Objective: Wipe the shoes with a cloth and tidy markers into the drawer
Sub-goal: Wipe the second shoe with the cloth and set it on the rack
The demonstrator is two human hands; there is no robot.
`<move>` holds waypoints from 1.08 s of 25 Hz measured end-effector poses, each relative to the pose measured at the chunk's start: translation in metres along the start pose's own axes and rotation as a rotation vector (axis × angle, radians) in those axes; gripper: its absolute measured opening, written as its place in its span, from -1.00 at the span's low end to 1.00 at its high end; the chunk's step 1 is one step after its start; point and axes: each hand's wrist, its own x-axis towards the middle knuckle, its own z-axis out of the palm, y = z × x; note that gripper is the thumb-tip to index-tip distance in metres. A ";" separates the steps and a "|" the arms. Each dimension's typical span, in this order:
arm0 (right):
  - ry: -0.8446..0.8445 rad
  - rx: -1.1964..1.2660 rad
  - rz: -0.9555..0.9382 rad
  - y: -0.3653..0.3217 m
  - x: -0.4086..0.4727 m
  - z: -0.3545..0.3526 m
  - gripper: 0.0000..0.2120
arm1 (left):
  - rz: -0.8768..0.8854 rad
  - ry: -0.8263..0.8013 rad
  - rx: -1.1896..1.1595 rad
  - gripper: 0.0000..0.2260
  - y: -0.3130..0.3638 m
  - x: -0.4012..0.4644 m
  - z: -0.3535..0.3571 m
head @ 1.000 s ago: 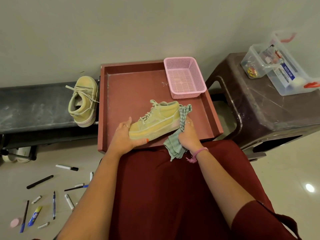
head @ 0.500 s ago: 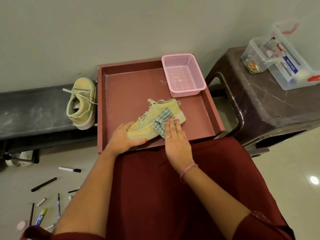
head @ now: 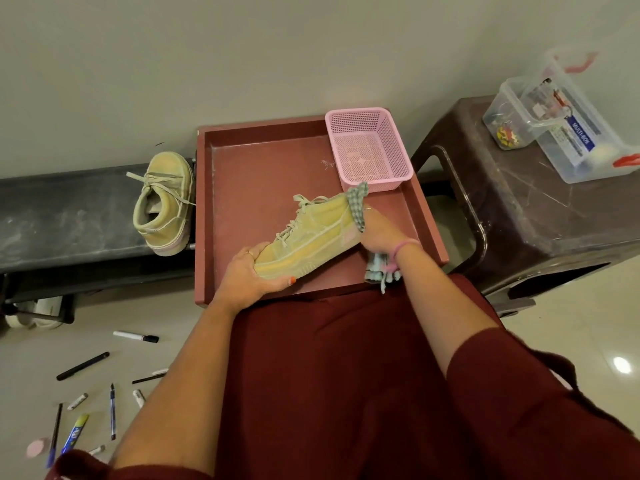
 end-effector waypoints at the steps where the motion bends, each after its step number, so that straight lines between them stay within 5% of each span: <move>1: -0.064 0.077 0.017 0.004 0.002 -0.005 -0.60 | 0.010 -0.005 0.017 -0.20 -0.001 -0.001 0.000; 6: -0.244 0.182 0.056 0.001 0.004 -0.020 -0.56 | 0.004 -0.012 0.032 -0.18 -0.006 -0.001 0.001; 12: 0.176 -0.257 0.012 -0.037 -0.015 0.038 -0.28 | -0.011 -0.003 -0.062 -0.26 -0.005 0.000 0.000; 17: 0.344 -0.579 -0.180 -0.022 -0.060 0.080 -0.40 | 0.003 -0.020 -0.068 -0.25 -0.004 0.003 -0.001; 21: 0.319 -0.457 -0.068 -0.012 -0.047 0.068 -0.36 | 0.016 -0.034 -0.053 -0.28 0.002 0.005 -0.006; 24: 0.234 -0.097 -0.006 -0.008 -0.019 0.040 -0.34 | -0.001 -0.027 -0.034 -0.31 0.002 0.005 -0.005; 27: -0.015 0.197 0.078 0.006 -0.002 0.007 -0.52 | 0.016 -0.044 -0.006 -0.34 0.003 0.005 -0.005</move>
